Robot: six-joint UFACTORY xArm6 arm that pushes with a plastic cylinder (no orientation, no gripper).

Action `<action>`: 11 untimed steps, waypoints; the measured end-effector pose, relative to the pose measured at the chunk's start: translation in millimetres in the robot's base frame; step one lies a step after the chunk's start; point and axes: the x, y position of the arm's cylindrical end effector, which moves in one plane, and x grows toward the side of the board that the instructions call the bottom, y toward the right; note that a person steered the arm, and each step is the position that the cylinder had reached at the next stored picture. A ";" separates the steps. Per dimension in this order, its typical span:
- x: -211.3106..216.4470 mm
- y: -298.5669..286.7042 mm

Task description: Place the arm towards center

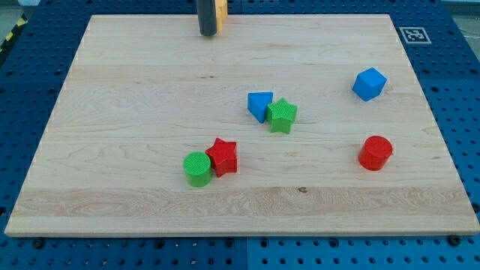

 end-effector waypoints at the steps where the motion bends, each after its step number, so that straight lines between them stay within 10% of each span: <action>1: -1.0 -3.4; 11: 157.9 -58.4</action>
